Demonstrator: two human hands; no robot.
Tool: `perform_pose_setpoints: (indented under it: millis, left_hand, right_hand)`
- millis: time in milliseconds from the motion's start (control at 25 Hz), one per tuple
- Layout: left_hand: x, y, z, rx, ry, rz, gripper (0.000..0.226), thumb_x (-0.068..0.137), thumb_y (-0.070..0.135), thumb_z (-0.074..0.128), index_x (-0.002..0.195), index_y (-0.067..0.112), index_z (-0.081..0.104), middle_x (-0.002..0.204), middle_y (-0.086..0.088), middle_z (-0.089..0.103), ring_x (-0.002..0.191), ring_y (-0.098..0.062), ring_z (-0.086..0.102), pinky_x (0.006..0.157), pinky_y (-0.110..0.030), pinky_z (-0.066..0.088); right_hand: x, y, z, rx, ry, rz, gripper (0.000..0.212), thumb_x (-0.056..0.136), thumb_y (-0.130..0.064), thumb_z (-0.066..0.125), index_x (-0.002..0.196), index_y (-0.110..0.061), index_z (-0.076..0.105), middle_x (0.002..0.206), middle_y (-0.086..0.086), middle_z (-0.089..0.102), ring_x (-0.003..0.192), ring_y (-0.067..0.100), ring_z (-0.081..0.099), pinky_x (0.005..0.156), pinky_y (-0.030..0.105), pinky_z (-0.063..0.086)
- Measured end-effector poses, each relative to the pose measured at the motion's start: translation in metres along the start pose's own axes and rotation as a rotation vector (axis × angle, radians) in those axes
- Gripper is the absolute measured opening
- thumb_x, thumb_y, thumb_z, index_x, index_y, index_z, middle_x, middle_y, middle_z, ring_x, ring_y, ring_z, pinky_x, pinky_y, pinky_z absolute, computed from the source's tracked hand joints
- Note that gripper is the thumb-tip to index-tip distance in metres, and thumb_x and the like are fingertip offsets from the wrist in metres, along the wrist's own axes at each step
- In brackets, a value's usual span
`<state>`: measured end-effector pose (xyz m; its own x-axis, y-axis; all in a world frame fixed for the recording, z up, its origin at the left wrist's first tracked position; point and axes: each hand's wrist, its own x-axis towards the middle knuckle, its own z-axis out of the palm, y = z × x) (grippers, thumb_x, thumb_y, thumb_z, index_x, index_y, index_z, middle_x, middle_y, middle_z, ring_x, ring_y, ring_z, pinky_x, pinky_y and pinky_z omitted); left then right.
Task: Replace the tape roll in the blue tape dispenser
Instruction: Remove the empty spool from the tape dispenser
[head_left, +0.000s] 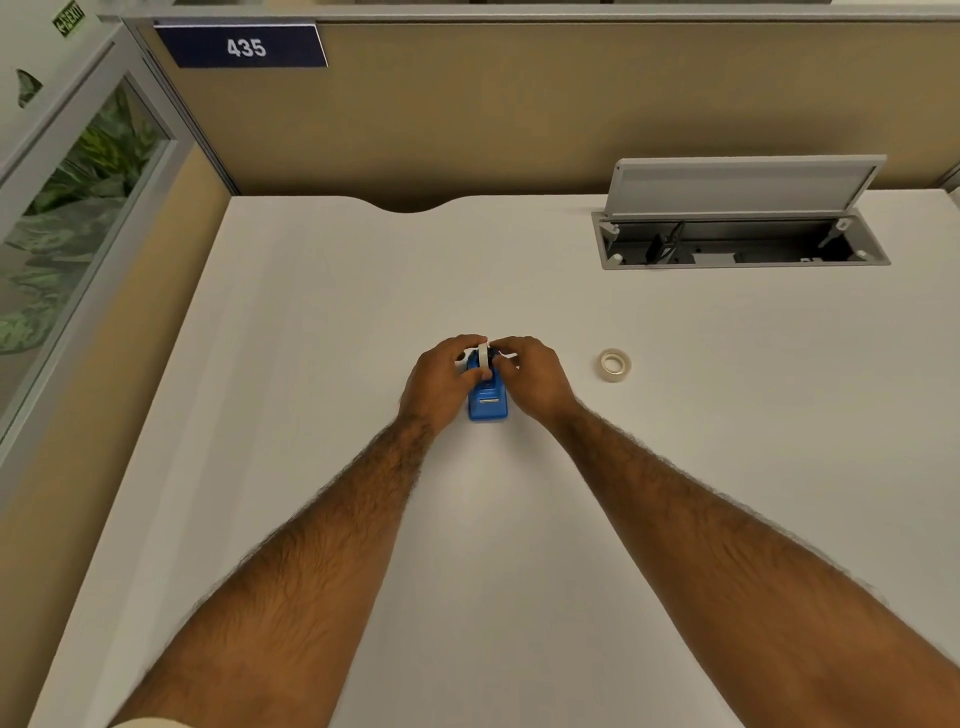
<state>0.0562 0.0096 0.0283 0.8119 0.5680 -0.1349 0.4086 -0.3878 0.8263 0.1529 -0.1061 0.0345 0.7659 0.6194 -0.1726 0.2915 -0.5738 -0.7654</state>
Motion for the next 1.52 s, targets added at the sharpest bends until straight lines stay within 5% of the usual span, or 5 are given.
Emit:
perform_pose_setpoints:
  millis: [160, 440, 720, 1240, 1520]
  left_hand:
    - [0.001, 0.013, -0.004, -0.026, 0.033, 0.029, 0.046, 0.089, 0.017, 0.072, 0.133, 0.018, 0.060, 0.135, 0.000, 0.062, 0.123, -0.018, 0.055, 0.105, -0.037, 0.047]
    - [0.000, 0.022, -0.012, -0.166, 0.041, 0.048, 0.043, 0.088, 0.006, 0.069, 0.129, 0.017, 0.063, 0.119, -0.001, 0.069, 0.099, -0.016, 0.067, 0.079, -0.013, 0.054]
    - [0.006, 0.025, -0.017, -0.343, -0.035, -0.010, 0.042, 0.085, 0.007, 0.073, 0.126, 0.016, 0.066, 0.120, -0.003, 0.070, 0.113, -0.017, 0.065, 0.088, -0.039, 0.059]
    - [0.015, 0.027, -0.025, -0.438, -0.134, -0.031, 0.038, 0.082, 0.009, 0.078, 0.118, 0.018, 0.070, 0.105, 0.009, 0.072, 0.098, -0.006, 0.071, 0.077, -0.024, 0.059]
    - [0.047, 0.032, -0.028, -0.235, 0.120, -0.096, 0.047, 0.084, 0.013, 0.076, 0.130, 0.015, 0.062, 0.125, -0.002, 0.065, 0.106, -0.019, 0.066, 0.097, -0.032, 0.052]
  right_hand:
    - [0.002, -0.008, -0.008, 0.250, 0.069, 0.056, 0.025, 0.097, -0.018, 0.058, 0.113, -0.007, 0.073, 0.111, 0.008, 0.074, 0.100, 0.021, 0.069, 0.090, 0.033, 0.055]
    - [0.003, -0.022, -0.024, 0.801, -0.078, 0.292, 0.013, 0.090, -0.007, 0.067, 0.100, 0.000, 0.070, 0.096, 0.020, 0.075, 0.078, 0.028, 0.074, 0.072, 0.032, 0.060]
    - [0.006, -0.023, -0.028, 0.870, -0.087, 0.376, 0.010, 0.086, -0.002, 0.070, 0.096, -0.001, 0.068, 0.089, 0.018, 0.073, 0.077, 0.025, 0.072, 0.072, 0.031, 0.061]
    - [0.015, -0.025, -0.033, 0.862, -0.109, 0.393, 0.015, 0.087, -0.001, 0.068, 0.101, 0.004, 0.066, 0.094, 0.022, 0.070, 0.083, 0.031, 0.070, 0.076, 0.035, 0.061]
    - [0.027, -0.016, -0.032, 0.822, 0.048, 0.432, 0.010, 0.089, -0.006, 0.067, 0.099, -0.003, 0.066, 0.100, 0.017, 0.072, 0.083, 0.025, 0.069, 0.076, 0.032, 0.061]
